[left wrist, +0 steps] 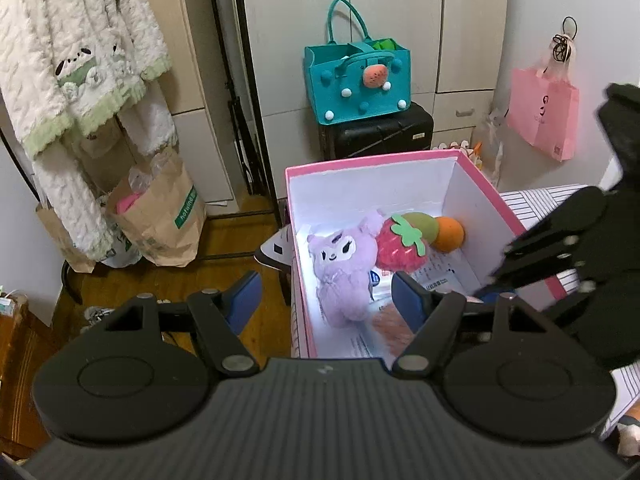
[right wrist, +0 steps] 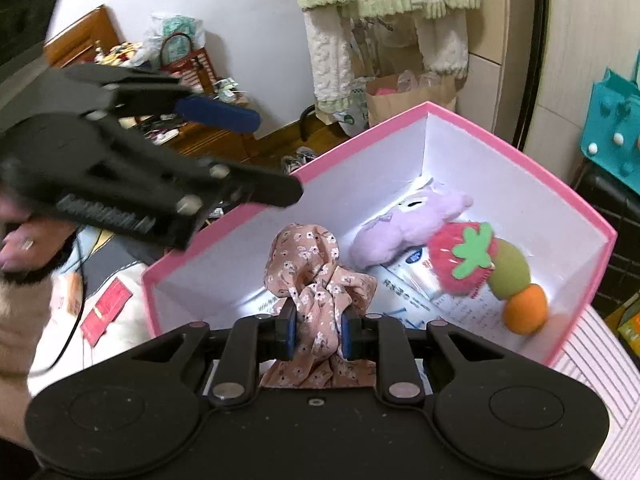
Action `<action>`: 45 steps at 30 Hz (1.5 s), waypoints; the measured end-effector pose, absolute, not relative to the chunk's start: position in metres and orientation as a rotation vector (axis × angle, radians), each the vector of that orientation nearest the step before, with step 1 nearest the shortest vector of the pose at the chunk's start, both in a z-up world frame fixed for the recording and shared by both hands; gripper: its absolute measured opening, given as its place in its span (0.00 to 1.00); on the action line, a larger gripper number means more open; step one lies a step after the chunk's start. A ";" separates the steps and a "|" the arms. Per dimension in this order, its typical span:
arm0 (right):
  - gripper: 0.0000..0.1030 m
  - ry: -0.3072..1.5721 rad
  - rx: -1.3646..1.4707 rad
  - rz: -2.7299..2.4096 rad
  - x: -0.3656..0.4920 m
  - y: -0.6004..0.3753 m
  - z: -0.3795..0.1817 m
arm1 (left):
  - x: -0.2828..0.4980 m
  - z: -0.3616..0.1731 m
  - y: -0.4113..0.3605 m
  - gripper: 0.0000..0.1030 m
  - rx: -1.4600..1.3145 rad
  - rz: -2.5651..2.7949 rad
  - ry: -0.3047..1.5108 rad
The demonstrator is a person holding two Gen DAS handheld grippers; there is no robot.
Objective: Organize soft objects
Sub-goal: 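Lower the purple plush and floral cloth into the box and open both tools, then withdraw both tools and move the left tool toward the white mesh bath puff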
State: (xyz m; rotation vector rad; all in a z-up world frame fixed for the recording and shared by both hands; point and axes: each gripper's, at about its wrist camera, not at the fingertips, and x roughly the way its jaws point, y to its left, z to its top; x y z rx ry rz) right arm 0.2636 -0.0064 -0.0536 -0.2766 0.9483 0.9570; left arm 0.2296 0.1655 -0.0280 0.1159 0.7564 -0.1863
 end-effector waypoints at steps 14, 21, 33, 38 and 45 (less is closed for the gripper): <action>0.48 0.915 -0.203 0.879 0.262 -0.015 -0.045 | 0.215 -0.027 0.168 0.71 0.065 -0.251 0.816; 0.50 0.833 -0.238 0.808 0.226 -0.058 -0.005 | 0.190 -0.009 0.152 0.72 0.097 -0.282 0.811; 0.54 0.772 -0.275 0.754 0.171 -0.106 0.035 | 0.139 0.018 0.106 0.77 0.232 -0.370 0.775; 0.59 0.737 -0.304 0.735 0.146 -0.124 0.044 | 0.123 0.024 0.089 0.80 0.246 -0.417 0.780; 0.63 0.689 -0.316 0.712 0.111 -0.153 0.043 | 0.107 0.021 0.063 0.81 0.265 -0.498 0.826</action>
